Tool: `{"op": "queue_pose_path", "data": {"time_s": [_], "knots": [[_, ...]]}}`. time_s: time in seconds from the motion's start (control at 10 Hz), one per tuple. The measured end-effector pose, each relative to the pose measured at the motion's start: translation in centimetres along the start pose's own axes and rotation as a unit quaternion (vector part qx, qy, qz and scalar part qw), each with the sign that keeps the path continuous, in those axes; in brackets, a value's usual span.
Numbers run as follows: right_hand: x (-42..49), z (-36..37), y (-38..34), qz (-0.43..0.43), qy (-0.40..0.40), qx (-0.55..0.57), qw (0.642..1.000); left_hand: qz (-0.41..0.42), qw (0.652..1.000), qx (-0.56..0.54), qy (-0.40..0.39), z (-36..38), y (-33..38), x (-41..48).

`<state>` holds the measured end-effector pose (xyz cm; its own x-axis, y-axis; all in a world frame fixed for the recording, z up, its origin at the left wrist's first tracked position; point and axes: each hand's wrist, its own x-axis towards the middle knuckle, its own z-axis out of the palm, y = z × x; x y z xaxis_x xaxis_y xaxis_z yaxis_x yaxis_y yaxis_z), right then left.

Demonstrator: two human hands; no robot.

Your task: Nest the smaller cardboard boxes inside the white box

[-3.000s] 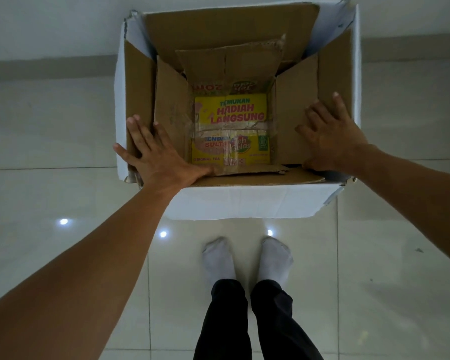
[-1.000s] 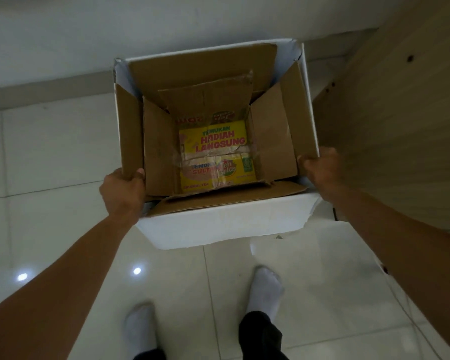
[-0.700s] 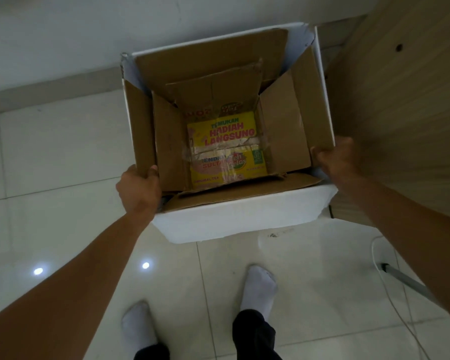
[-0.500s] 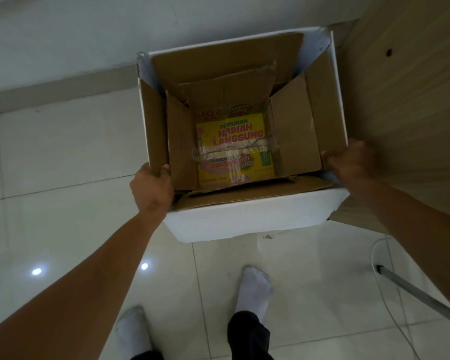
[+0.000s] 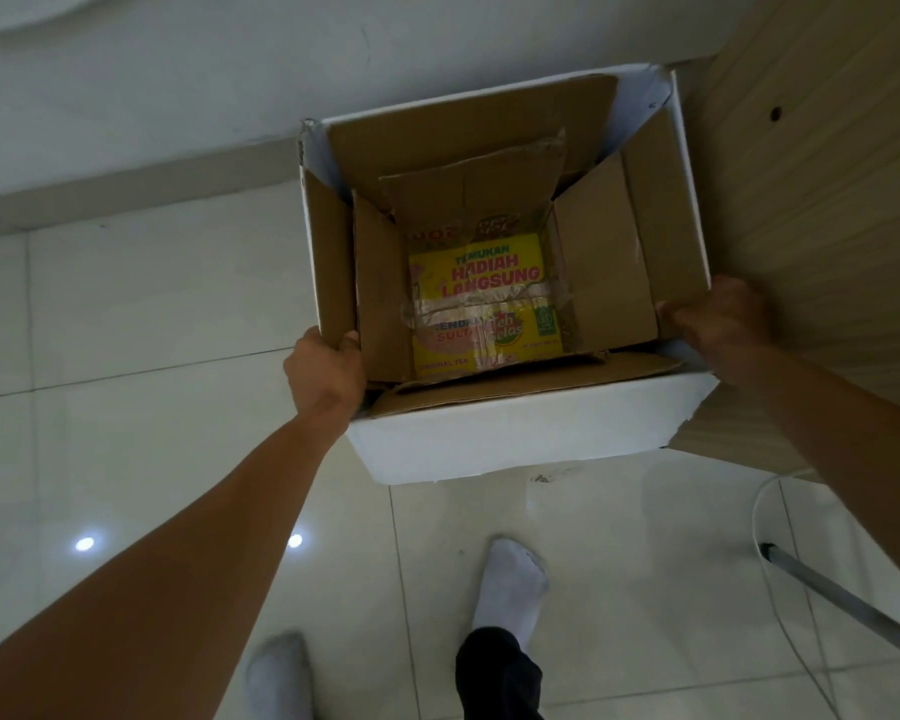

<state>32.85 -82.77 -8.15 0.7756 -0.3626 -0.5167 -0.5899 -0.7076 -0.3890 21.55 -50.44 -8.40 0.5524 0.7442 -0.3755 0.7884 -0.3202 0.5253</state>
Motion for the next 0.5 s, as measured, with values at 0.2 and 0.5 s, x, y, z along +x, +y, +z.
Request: {"op": "queue_pose_path", "data": {"time_s": [0.2,0.5], "knots": [[-2.2,-1.4,-0.9,-0.036,0.025,0.015,0.999,-0.016,1.0,0.016,-0.012,-1.9,0.4,-0.6],[-11.1,-4.6,-3.8,-0.15,0.028,0.101,0.983,0.099,0.99,-0.104,-0.001,-10.4,3.2,-6.3]]}}
